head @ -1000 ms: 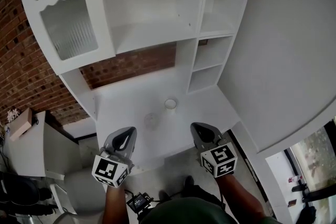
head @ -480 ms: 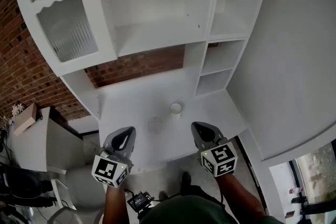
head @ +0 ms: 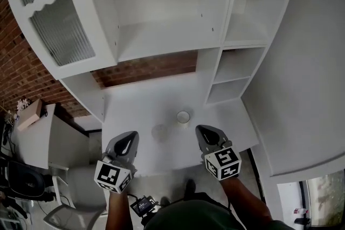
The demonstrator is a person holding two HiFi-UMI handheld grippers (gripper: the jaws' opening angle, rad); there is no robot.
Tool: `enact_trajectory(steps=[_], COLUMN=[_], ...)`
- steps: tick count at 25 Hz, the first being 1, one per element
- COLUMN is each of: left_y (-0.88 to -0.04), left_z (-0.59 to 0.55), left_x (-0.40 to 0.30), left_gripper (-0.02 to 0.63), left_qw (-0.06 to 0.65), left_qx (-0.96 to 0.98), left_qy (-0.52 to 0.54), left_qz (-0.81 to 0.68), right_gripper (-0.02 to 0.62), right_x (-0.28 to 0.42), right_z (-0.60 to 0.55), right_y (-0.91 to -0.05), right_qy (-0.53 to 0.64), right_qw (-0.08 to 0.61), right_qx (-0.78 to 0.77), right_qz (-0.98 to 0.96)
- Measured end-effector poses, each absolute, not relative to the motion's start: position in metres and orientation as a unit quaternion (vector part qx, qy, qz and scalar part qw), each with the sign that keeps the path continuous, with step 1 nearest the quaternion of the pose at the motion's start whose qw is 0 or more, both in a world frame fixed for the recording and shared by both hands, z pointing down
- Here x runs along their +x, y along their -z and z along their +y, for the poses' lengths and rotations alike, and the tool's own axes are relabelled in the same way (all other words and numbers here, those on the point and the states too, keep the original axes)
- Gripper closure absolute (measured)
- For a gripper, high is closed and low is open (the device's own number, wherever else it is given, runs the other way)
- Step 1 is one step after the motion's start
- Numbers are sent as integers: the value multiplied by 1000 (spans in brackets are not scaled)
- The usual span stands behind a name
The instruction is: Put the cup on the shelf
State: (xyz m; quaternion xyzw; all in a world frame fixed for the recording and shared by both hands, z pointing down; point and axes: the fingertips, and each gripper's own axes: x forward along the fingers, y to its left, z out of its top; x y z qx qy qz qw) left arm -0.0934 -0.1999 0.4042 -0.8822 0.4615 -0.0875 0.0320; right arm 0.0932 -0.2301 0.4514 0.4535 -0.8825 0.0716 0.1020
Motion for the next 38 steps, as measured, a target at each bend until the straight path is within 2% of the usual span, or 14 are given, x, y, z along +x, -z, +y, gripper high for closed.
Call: enact_trajectory(steps=[13,26,33,38], left_y=[-426,-469,-496,-515], left_z=[-226,-253,-258,-260], left_x=[-84,-116,-134,-147], left_gripper=[604,604,604,604], left_qw=[17,-21,-44,-62], left_qx=[-855,-865,-866,-863], left_qy=[108,126,137,146], left_qz=[507,486,478,479], right_gripper=[589,569,492,366], right_x=[104,82,69,63], right_z=[-286,-325,-352,-374], right_y=[-501,-589,-633,-666], right_qy=[-81,-132,-144,-153], right_qw=[126,171,191,203], right_qx=[426,459,470,473], right_qz=[-892,-862,-850,-844])
